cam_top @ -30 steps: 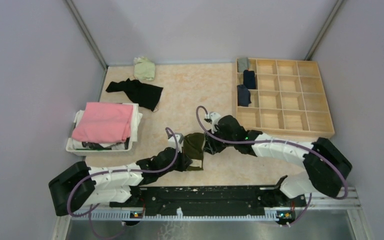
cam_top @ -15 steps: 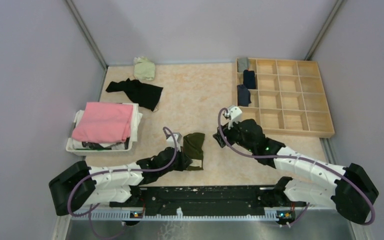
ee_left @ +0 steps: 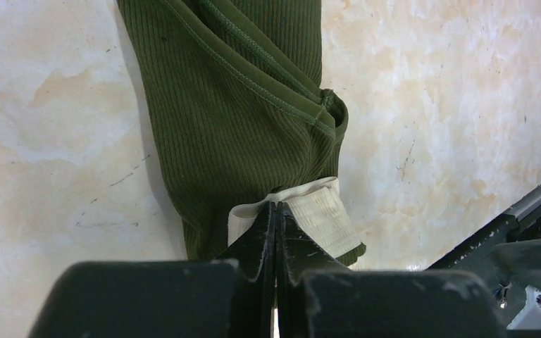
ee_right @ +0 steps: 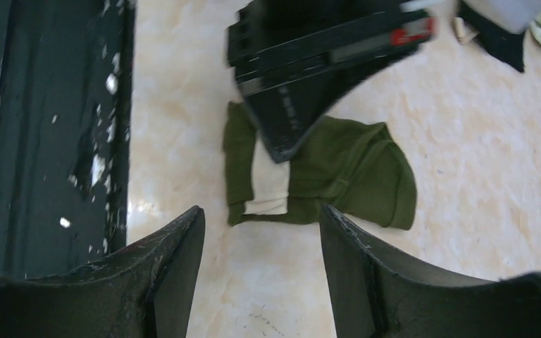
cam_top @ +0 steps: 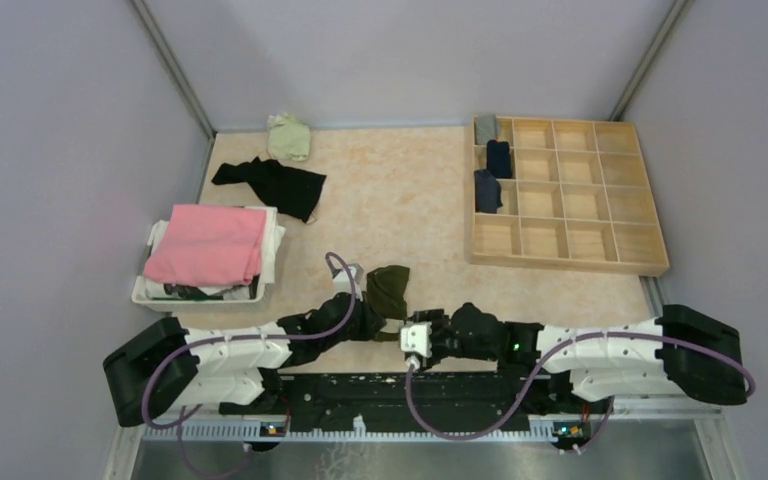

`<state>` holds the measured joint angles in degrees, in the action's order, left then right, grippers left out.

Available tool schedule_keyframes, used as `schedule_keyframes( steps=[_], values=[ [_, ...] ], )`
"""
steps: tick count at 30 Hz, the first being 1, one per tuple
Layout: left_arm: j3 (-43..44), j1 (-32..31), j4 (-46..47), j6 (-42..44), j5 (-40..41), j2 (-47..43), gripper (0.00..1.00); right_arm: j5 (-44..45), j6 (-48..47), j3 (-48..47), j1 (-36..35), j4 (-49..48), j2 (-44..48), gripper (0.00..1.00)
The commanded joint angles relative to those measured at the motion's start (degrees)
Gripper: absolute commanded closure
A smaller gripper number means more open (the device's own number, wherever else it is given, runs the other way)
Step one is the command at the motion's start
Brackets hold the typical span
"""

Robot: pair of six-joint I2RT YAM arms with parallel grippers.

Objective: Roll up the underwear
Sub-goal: Roll the underwear to the center of the board.

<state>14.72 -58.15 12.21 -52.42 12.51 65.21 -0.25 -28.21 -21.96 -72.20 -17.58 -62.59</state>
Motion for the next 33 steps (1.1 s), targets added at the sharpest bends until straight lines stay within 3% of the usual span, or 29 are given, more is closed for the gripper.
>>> schedule_keyframes(
  steps=[1, 13, 33],
  values=[
    [-2.0, 0.1, -11.9, 0.2, -0.8, 3.3, 1.00, -0.8, -11.5, 0.4, -4.6, -6.7, -4.0, 0.40],
    [-1.6, 0.2, -11.9, 0.6, -1.2, 4.0, 1.00, 7.9, -17.4, 0.1, -8.8, -18.6, -20.1, 0.39],
    [-1.3, 0.2, -11.9, 0.7, -1.5, 4.9, 1.00, 13.0, -22.4, 1.1, -7.4, -21.7, -28.1, 0.52]
  ],
)
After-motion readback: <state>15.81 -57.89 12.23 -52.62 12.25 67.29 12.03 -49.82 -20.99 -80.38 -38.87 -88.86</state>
